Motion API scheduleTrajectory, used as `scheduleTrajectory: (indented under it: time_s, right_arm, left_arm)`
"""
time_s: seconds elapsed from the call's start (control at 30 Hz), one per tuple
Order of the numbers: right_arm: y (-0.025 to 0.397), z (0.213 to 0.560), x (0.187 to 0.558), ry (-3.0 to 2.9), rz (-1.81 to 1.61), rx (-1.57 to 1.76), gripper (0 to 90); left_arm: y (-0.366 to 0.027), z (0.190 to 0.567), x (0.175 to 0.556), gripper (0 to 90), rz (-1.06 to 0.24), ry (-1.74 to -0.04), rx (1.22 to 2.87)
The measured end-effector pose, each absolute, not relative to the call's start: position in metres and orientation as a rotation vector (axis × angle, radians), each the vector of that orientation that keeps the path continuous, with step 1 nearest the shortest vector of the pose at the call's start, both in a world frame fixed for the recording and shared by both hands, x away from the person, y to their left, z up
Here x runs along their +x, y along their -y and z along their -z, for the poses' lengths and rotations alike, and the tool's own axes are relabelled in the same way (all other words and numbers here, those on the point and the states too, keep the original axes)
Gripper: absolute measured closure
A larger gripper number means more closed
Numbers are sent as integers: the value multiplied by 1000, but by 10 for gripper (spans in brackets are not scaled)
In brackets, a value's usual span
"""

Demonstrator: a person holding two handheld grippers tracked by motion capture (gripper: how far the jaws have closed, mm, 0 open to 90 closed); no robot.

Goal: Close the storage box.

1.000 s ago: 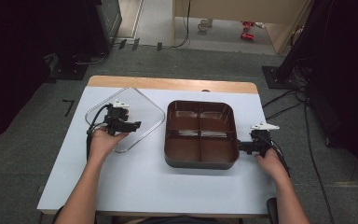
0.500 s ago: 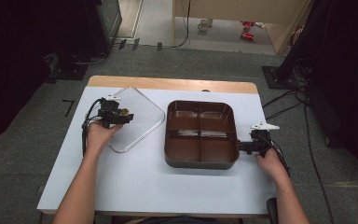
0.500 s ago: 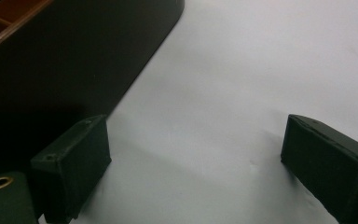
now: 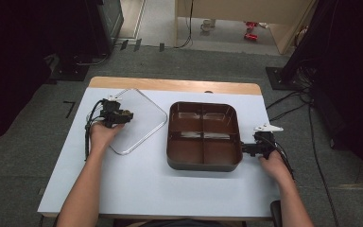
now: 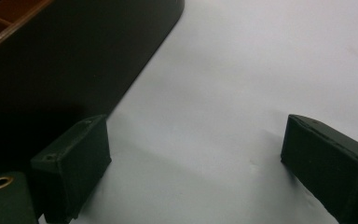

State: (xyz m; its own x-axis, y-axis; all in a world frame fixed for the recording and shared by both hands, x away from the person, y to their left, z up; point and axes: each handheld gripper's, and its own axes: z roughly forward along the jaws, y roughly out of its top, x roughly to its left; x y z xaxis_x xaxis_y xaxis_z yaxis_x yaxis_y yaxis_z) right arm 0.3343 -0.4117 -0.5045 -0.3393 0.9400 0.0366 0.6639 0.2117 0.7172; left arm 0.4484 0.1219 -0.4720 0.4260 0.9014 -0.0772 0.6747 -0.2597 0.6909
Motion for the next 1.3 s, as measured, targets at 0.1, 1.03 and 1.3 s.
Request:
scheduleTrajectory:
  time_s: [0.1,1.03,1.3]
  right_arm:
    - [412,504,334,-2084,-913,1488,75]
    - [412,504,334,-2084,-913,1488,75]
    - [412,505,334,-2084,-914,1487,75]
  left_arm:
    - [-119,475,451,517,-439,-1336,2045]
    - [-129,456,449,595,-445,-1356,1997]
    - [-131,434,438,595,-431,-1321,1992]
